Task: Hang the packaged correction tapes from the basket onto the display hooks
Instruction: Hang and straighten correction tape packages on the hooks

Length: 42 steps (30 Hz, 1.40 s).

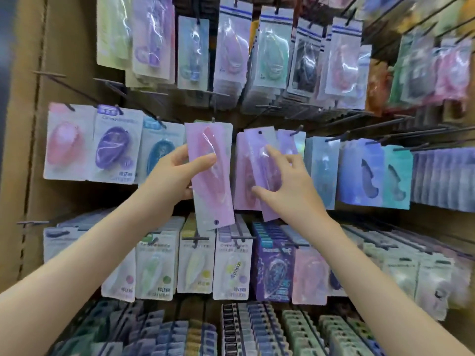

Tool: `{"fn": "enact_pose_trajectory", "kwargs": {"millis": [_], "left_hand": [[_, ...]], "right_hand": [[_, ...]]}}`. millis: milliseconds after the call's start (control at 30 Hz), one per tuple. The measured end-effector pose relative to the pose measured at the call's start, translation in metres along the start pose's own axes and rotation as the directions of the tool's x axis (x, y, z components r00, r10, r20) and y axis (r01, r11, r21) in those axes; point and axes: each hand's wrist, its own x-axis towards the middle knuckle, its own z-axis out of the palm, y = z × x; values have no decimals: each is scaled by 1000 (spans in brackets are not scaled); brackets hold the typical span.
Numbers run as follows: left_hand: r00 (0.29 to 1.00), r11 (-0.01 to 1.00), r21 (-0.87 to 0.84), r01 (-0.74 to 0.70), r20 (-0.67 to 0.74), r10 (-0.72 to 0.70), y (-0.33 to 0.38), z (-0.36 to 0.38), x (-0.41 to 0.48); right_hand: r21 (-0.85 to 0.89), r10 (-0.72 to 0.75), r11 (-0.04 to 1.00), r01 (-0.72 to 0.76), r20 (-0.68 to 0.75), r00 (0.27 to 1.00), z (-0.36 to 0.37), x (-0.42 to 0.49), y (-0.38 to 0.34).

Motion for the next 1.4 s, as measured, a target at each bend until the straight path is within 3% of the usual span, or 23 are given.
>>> {"fn": "enact_pose_trajectory", "kwargs": {"millis": [533,800,933,1033,1100,1167,1267,1400], "left_hand": [[977,998,-45,-41,-210,31,-17,8,3],[967,992,-113,-61,-254,30,-20,10,3],[999,997,74,22,-46,-19,-16,7,1],[1000,954,300,2,23,-9,-19,9,-3],[998,894,446,-34,65,5,-24,13,-4],[985,893,441,-86,169,11,-28,22,-4],[949,950,305,-70,313,-30,-26,36,-4],[910,944,322,-74,409,-69,-23,40,1]], "right_hand": [[-43,-40,998,40,2,999,6,6,1],[-204,15,979,13,136,991,21,22,-1],[-303,-29,948,100,229,973,14,13,-5],[-212,-313,914,346,172,934,-4,-7,-9],[-277,-523,758,590,282,804,-10,-17,-11],[-404,-627,563,721,359,691,-8,-22,-2],[-513,-689,436,739,338,641,-14,-21,11],[-606,-725,429,669,210,655,-25,-24,21]]}}
